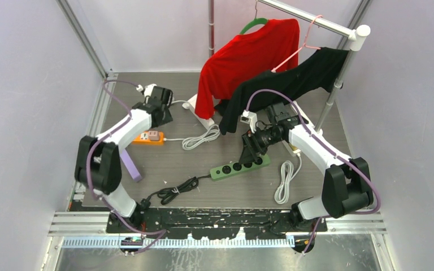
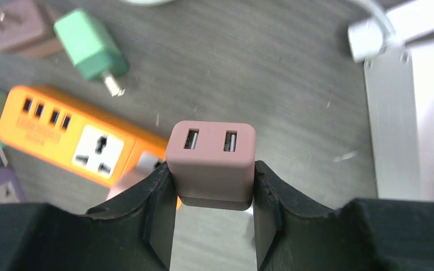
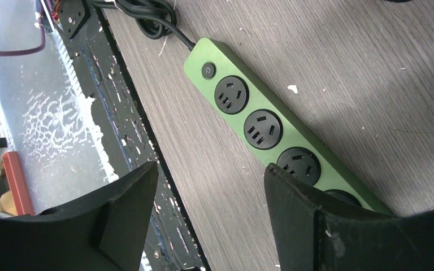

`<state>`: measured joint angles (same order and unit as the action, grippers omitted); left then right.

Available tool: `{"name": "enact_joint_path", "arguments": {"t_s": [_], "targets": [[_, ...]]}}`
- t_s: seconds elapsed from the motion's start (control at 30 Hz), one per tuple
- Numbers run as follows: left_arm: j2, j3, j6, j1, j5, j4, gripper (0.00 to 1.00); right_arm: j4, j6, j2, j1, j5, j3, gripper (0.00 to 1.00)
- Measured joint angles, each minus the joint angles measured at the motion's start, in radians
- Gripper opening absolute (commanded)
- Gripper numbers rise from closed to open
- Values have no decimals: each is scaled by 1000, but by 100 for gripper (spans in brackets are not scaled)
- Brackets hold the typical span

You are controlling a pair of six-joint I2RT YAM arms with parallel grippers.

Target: Pull the plug off the socket

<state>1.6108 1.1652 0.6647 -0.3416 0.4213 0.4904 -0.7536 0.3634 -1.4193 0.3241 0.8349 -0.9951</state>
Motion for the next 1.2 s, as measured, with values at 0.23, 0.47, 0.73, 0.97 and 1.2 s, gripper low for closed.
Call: {"name": "enact_joint_path", "arguments": {"t_s": [0.23, 0.47, 0.73, 0.97, 1.2], "targets": [[258, 260, -26, 93, -40, 57, 0, -7, 8, 13, 0, 1, 0, 74], [352, 297, -49, 153, -63, 108, 3, -11, 20, 14, 0, 0, 0, 74], [376, 304, -66, 177, -95, 133, 4, -11, 26, 15, 0, 0, 0, 74], [376, 306, -71, 179, -105, 134, 4, -12, 27, 21, 0, 1, 0, 74], [376, 306, -85, 181, -98, 151, 6, -15, 30, 22, 0, 1, 0, 74]]}}
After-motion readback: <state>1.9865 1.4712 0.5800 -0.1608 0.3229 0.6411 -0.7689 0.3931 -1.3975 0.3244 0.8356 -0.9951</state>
